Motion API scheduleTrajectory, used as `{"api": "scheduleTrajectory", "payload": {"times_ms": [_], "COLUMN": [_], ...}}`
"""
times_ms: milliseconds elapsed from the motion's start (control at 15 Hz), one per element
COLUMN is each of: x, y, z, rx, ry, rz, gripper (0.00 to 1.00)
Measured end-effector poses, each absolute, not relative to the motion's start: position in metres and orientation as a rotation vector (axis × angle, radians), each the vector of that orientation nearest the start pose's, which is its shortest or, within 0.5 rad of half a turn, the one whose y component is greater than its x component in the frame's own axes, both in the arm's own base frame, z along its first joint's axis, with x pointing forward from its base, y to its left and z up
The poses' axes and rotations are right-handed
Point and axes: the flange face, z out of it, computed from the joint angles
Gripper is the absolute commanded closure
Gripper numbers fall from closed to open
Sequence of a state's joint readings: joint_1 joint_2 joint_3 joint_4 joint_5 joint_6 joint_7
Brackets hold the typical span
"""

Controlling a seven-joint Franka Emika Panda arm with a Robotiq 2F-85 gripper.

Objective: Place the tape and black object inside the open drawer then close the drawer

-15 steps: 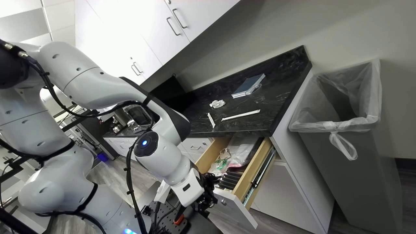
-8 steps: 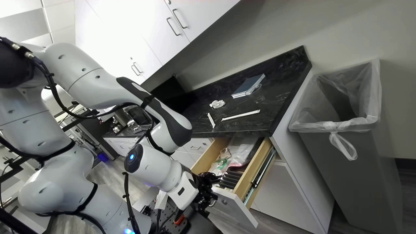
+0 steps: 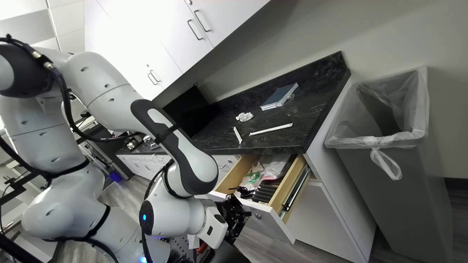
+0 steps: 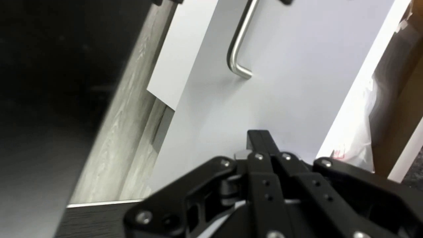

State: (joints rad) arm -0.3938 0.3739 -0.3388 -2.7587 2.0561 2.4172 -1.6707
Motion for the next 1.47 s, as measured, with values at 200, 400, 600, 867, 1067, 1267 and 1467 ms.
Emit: {"api": "scheduleTrajectory", "payload": {"times_ms": [200,400,600,867,1067,1267,1467], "x": [0.203,0.213,0.214,0.218,0.237,0.268,0.305], "y": [-0.197,-0.195,-0.194,-0.195,-0.203,-0.215,-0.223], "z": [0.055,0.045,0.045,0.047,0.050,0.056,0.065], "rx": [-2.199,-2.189,-2.198,-2.208,-2.232,-2.239,-2.240], "ry": [1.260,1.221,1.212,1.191,1.103,1.008,0.948], "rz": [-0.638,-0.623,-0.612,-0.604,-0.600,-0.564,-0.513], "gripper": [1.00,1.00,1.00,1.00,1.00,1.00,1.00]}}
